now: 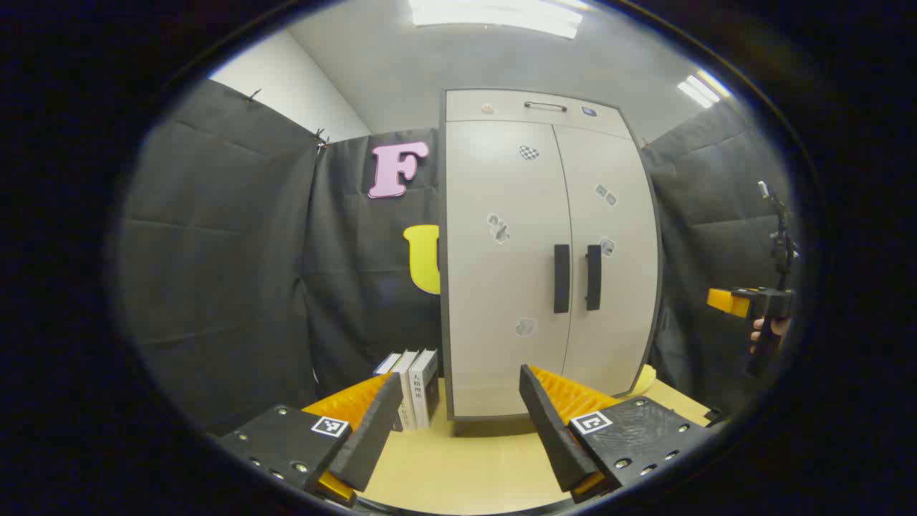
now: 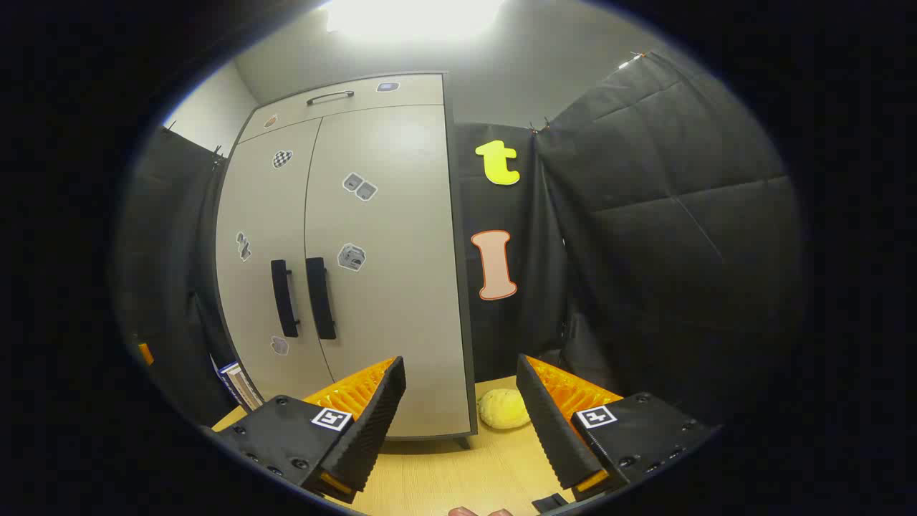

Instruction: Open the right door of the double-door shoe cabinet with the right hand, and open the left door with the left hand.

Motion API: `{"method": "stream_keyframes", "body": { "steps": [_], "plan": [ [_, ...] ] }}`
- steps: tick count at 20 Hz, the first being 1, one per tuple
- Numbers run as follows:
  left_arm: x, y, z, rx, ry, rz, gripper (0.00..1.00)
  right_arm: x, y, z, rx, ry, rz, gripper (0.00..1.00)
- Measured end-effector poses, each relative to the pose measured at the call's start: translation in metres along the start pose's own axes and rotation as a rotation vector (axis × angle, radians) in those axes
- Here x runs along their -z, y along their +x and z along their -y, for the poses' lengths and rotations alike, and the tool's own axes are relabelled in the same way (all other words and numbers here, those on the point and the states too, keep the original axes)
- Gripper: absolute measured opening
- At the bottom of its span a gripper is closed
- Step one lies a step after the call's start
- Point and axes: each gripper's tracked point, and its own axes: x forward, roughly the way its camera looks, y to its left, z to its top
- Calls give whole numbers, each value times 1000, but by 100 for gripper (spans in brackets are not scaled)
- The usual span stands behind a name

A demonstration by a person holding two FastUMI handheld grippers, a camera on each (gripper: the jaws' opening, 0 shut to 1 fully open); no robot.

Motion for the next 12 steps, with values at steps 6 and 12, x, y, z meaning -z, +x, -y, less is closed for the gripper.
{"method": "stream_keyframes", "body": {
  "steps": [6,12],
  "plan": [
    [-9,-2,4,15,15,39,96,8,-3,-8,-8,1,-30,98],
    [-3,0,7,74,19,22,96,11,-7,-18,-9,1,-43,98]
  ]
}}
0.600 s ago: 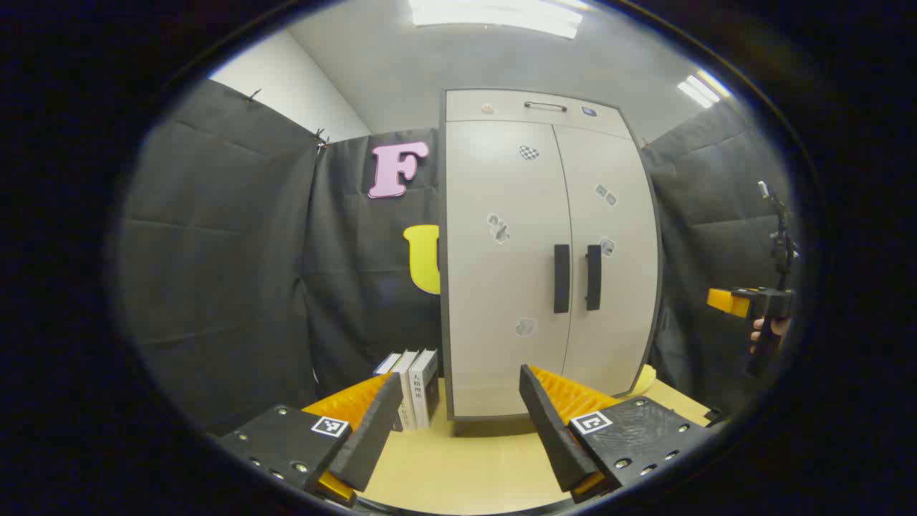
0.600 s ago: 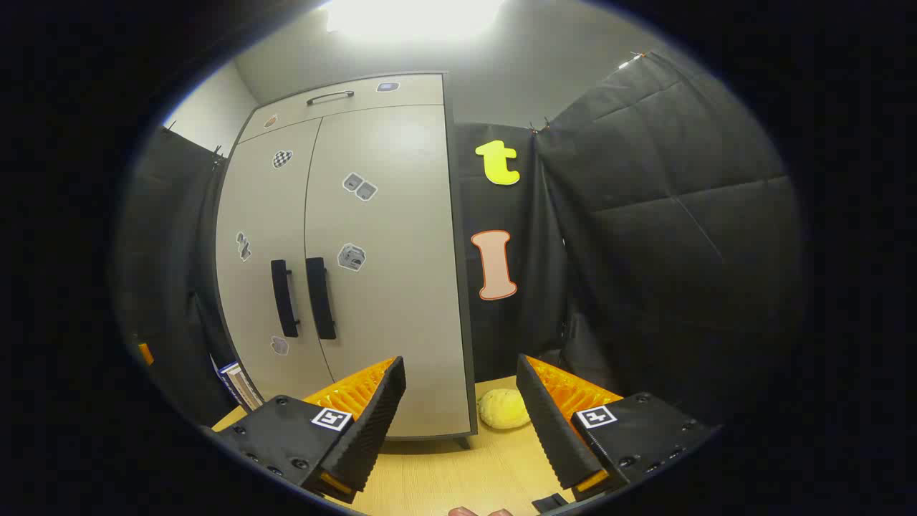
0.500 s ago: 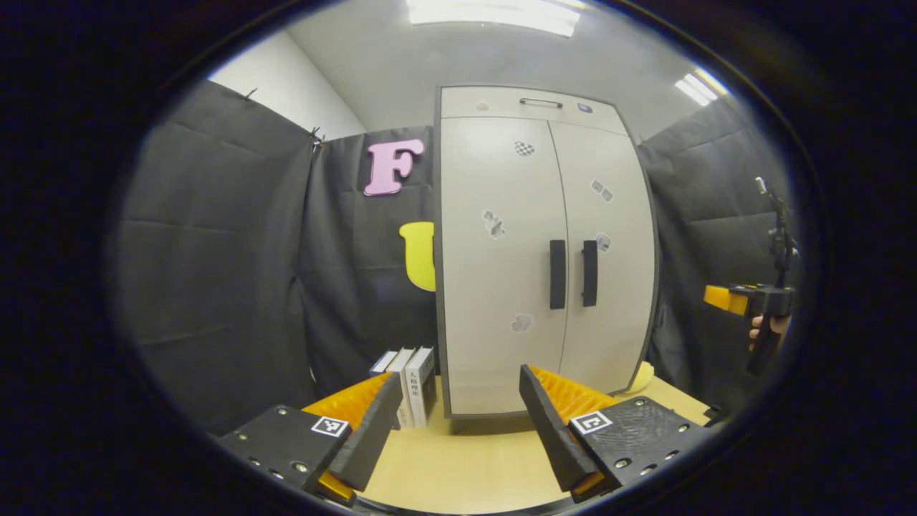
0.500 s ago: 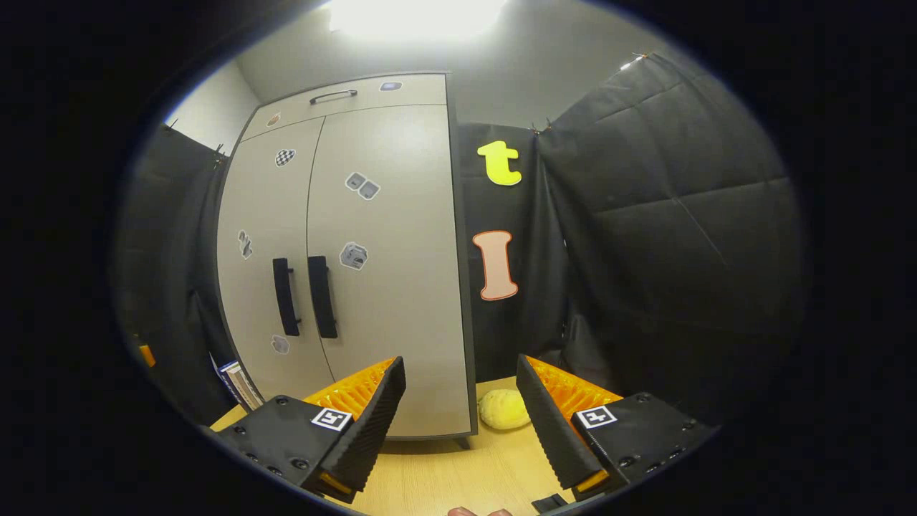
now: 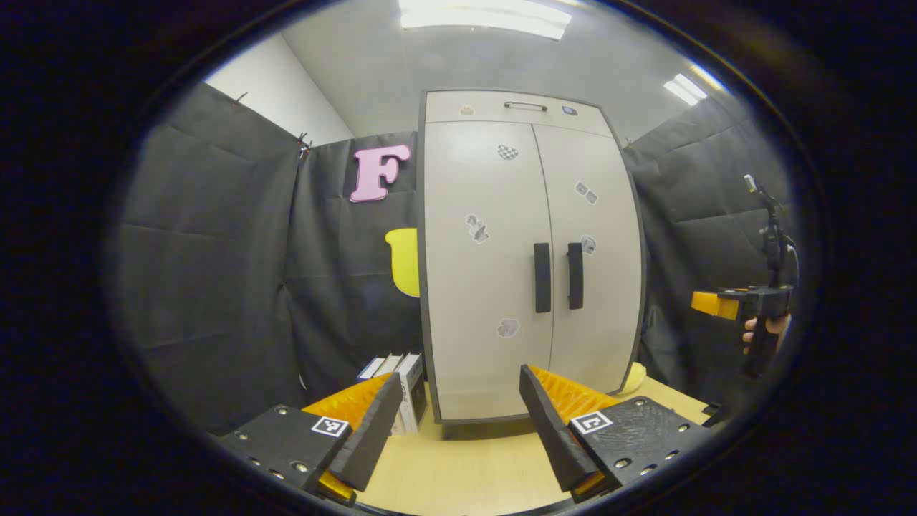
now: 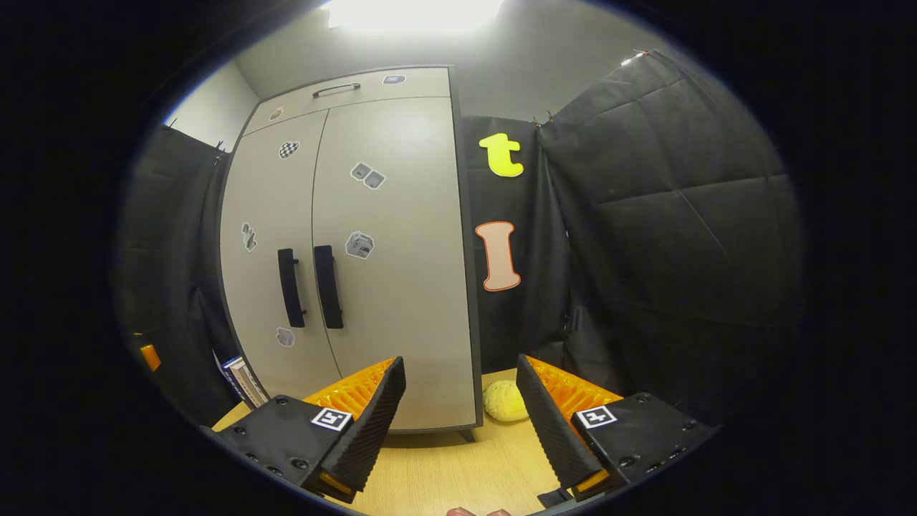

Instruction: Open the right door of the double-door shoe cabinet with the right hand, and open the left door with the left hand.

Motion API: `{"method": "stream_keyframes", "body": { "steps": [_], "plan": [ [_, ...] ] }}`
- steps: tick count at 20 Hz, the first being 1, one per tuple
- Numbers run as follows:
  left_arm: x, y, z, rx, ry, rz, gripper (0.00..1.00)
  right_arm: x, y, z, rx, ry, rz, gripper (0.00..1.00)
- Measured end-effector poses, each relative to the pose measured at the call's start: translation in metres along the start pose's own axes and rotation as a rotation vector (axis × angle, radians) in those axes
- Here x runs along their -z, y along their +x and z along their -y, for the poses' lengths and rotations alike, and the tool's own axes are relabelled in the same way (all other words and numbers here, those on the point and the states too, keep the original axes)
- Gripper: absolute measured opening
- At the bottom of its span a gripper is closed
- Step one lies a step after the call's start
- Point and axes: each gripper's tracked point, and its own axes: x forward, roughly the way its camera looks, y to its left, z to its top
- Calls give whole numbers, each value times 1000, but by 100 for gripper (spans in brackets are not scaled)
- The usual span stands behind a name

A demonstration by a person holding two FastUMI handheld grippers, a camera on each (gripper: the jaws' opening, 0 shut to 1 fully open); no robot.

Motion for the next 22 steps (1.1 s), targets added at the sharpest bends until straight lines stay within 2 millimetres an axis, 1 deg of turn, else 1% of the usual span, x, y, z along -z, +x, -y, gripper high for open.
{"method": "stream_keyframes", "body": {
  "steps": [1,2,3,5,9,10,11,12,13,14,16,17,18,20,22],
  "plan": [
    [1,0,0,5,0,-3,96,1,0,-3,-5,-4,-3,98],
    [3,3,1,11,1,-7,98,2,-2,-7,-11,-8,-4,98],
    [6,4,1,15,1,-13,96,2,-2,-9,-14,-13,-4,98],
    [13,8,2,21,0,-30,97,1,-1,-14,-20,-18,-9,98],
    [20,12,2,33,-23,-41,98,9,6,-20,-30,-25,-62,98],
    [21,13,1,34,-34,-38,96,8,10,-23,-42,-21,-70,98],
    [21,13,1,32,-42,-36,96,7,13,-28,-58,-18,-74,98],
    [23,14,0,27,-48,-38,96,7,15,-37,-72,-19,-74,93],
    [25,14,-1,23,-55,-45,97,4,18,-46,-83,-22,-72,98],
    [28,14,-2,18,-63,-52,96,1,19,-55,-94,-23,-66,98],
    [34,15,-6,2,-74,-67,98,-9,23,-70,-120,-19,-51,98],
    [38,13,-11,-7,-78,-76,96,-15,27,-77,-130,-15,-44,98],
    [41,6,-20,-11,-87,-79,96,-19,33,-83,-141,-10,-38,98],
    [46,-1,-25,-12,-100,-80,96,-26,41,-100,-166,-11,-26,98],
    [52,-2,-30,-25,-108,-88,96,-35,50,-114,-182,-31,-11,98]
  ]
}}
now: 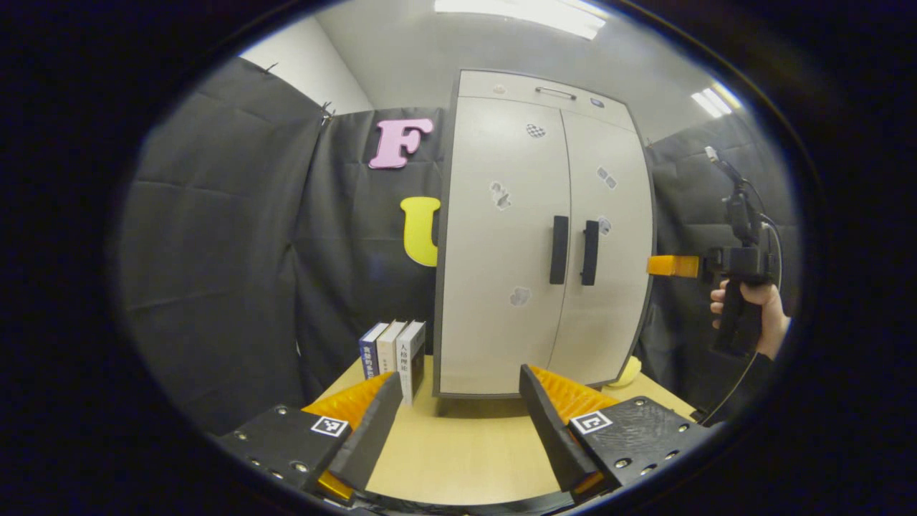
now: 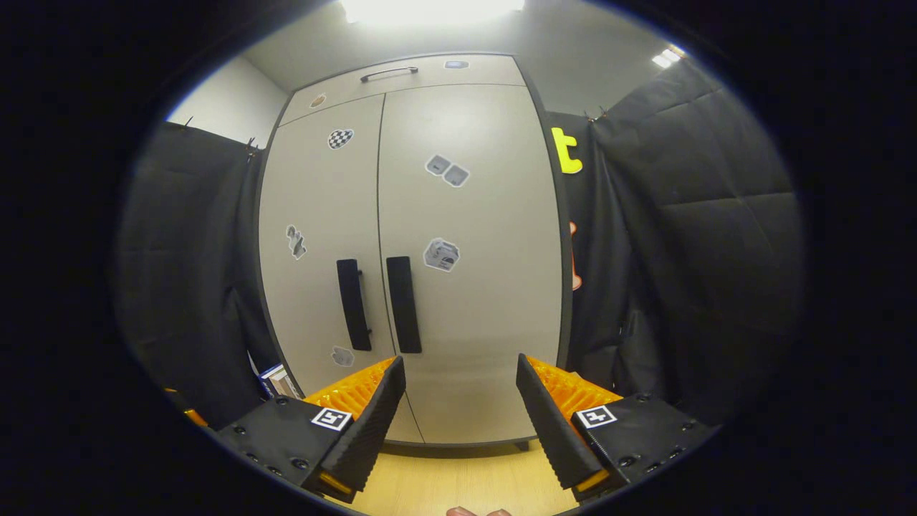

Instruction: Open the right door of the double-door shoe cabinet with the right hand, and open the left door with the left hand.

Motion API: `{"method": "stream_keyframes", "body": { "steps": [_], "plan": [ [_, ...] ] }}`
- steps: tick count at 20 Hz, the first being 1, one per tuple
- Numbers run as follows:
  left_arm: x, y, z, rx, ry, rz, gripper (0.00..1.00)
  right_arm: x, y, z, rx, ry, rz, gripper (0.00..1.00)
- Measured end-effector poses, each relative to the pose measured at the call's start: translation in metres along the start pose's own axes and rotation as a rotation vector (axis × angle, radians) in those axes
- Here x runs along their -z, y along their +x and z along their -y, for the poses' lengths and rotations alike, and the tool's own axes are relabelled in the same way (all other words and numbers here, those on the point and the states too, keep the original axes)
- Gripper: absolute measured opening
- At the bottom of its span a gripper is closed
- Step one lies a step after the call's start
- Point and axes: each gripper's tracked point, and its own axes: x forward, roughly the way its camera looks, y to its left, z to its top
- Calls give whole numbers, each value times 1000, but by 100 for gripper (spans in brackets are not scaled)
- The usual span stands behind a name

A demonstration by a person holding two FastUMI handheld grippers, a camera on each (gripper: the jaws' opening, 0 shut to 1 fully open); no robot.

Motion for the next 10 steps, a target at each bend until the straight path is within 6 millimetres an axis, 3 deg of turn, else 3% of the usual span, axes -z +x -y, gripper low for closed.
{"method": "stream_keyframes", "body": {
  "steps": [6,10],
  "plan": [
    [1,-2,-16,-16,-25,10,96,-33,42,-21,-27,-54,60,98],
    [3,2,-26,-27,-42,6,96,-40,73,-29,-24,-65,66,98]
  ]
}}
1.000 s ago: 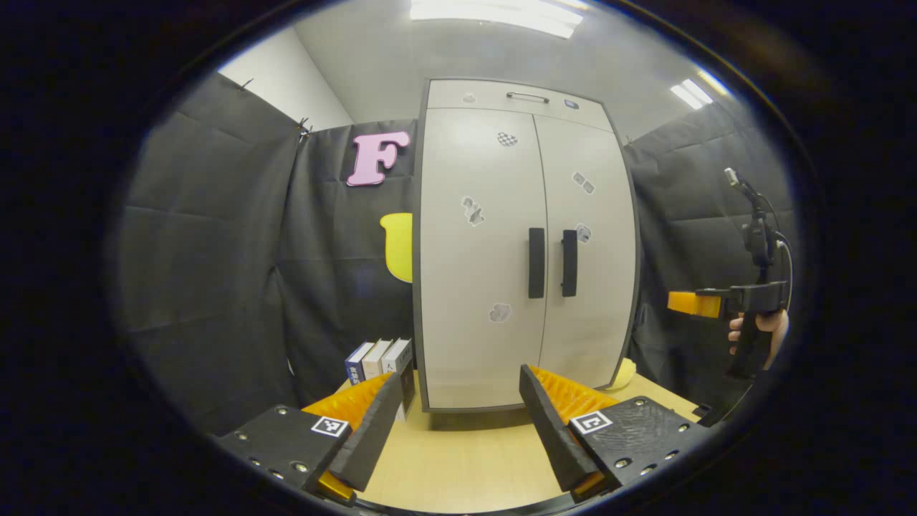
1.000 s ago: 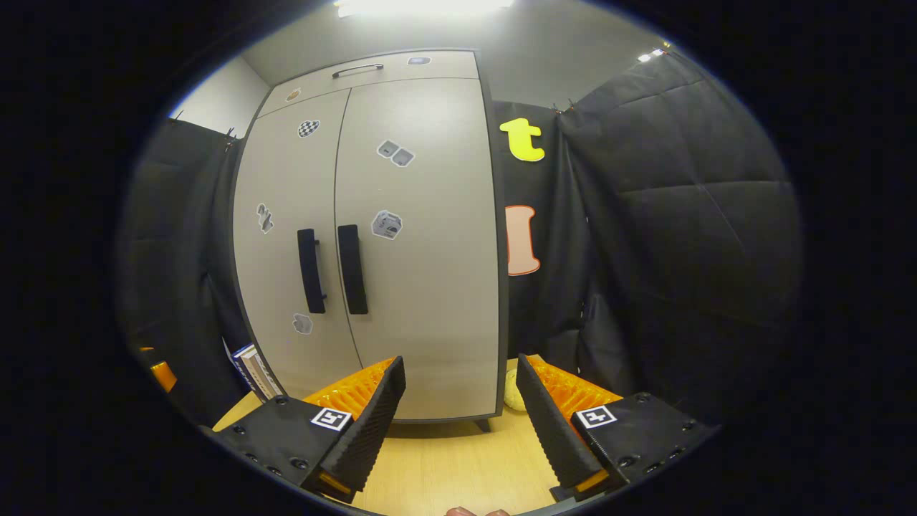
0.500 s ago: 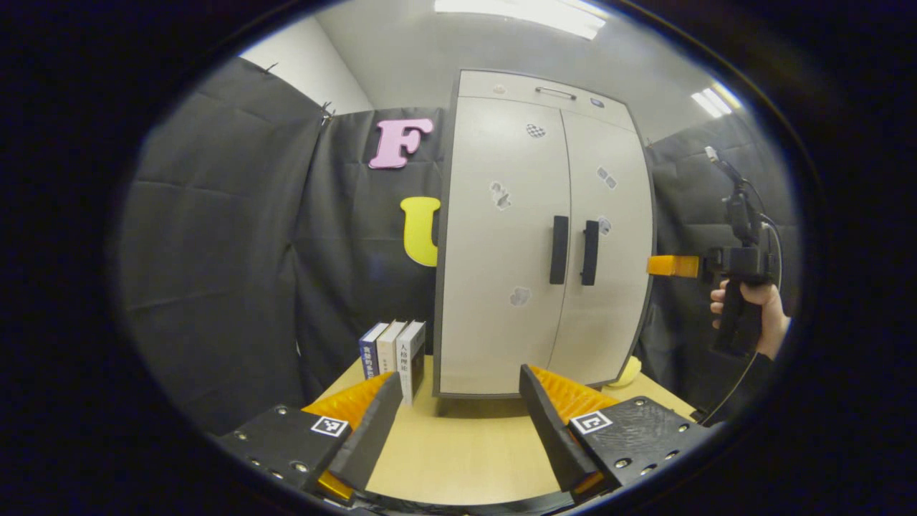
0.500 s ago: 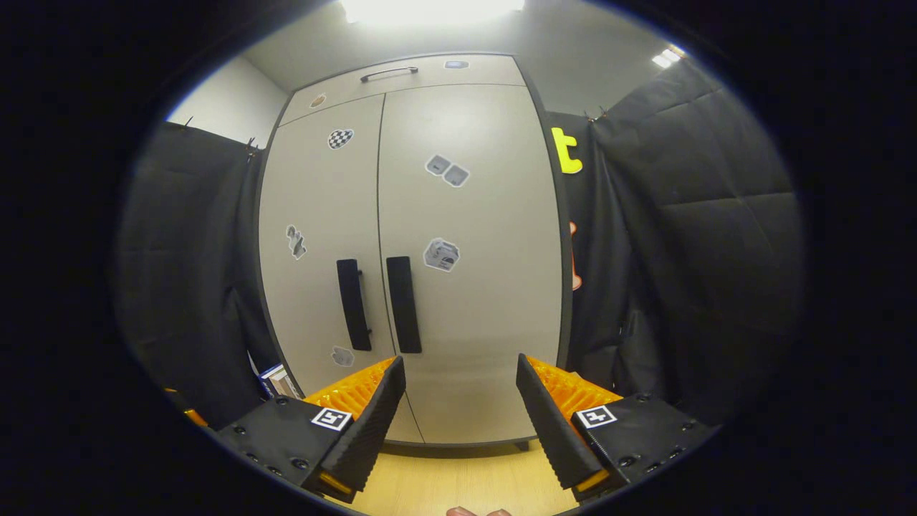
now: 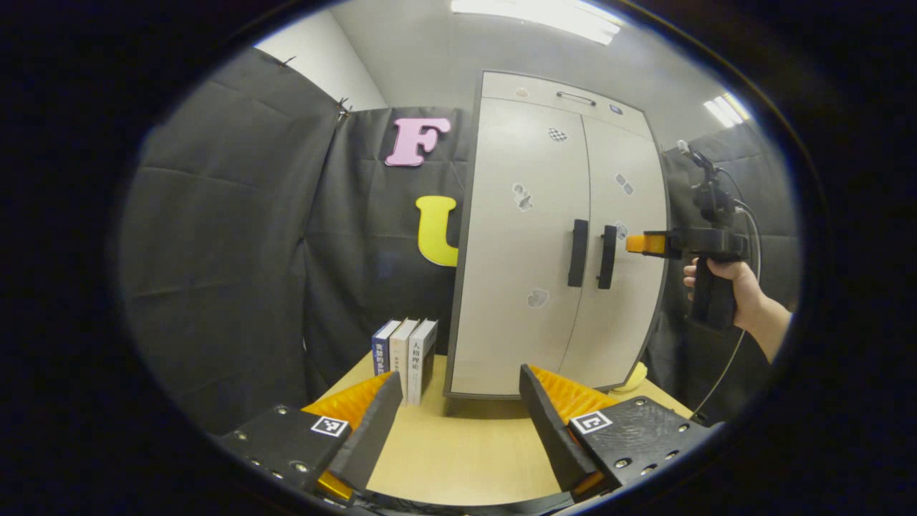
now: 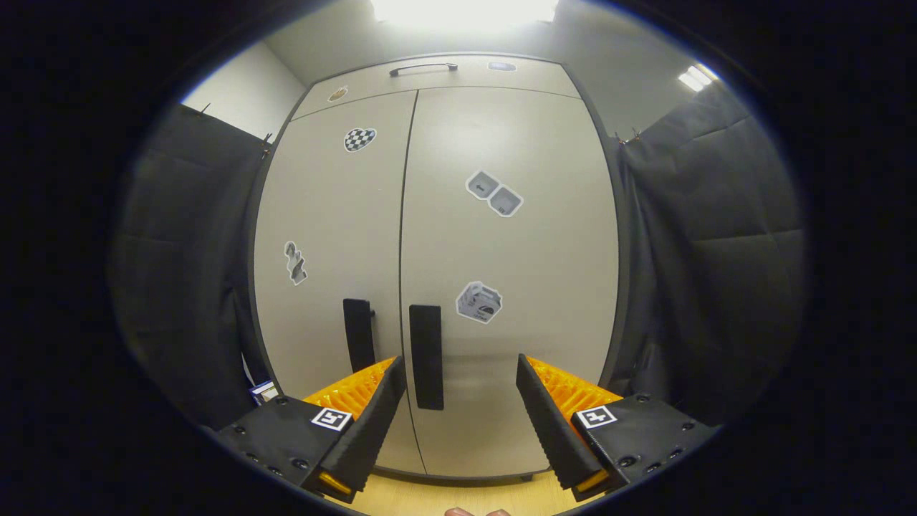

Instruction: Open the right door of the double-door shoe cabinet with the right hand, and open the left door with the left hand.

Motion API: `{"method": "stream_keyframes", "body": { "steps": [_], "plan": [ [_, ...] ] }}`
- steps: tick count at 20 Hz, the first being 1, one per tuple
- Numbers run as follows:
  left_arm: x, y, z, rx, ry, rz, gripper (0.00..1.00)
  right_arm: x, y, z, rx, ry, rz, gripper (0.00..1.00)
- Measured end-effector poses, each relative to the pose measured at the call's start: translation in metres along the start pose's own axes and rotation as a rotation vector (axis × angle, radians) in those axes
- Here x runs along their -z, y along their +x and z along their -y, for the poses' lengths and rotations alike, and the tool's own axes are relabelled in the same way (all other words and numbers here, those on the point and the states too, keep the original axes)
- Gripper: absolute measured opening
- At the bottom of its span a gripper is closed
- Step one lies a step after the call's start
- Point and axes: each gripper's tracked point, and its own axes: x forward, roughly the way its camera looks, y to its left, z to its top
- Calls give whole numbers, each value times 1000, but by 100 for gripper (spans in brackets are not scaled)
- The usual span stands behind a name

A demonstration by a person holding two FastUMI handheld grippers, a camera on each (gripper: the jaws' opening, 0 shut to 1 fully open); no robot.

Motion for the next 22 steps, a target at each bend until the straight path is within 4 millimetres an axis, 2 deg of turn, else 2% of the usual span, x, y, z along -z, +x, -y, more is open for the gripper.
{"method": "stream_keyframes", "body": {
  "steps": [5,9,12,14,15,17,19,22],
  "plan": [
    [-5,-4,-12,-18,31,10,97,7,37,-9,-10,-4,-31,98],
    [-6,-12,-25,-69,89,16,97,27,63,-13,-18,-2,-103,98],
    [6,-14,-24,-84,90,-14,96,36,75,-17,-19,26,-128,98],
    [11,-15,-16,-68,71,-30,96,38,81,-18,-8,42,-138,89],
    [13,-16,-14,-62,64,-35,96,39,83,-19,-7,47,-144,71],
    [17,-17,-11,-57,50,-39,96,40,81,-29,-45,65,-146,61],
    [20,-16,-12,-59,34,-44,96,39,81,-28,-39,55,-134,36],
    [31,-16,-12,-60,28,-57,97,40,80,-28,-50,82,-113,29]
  ]
}}
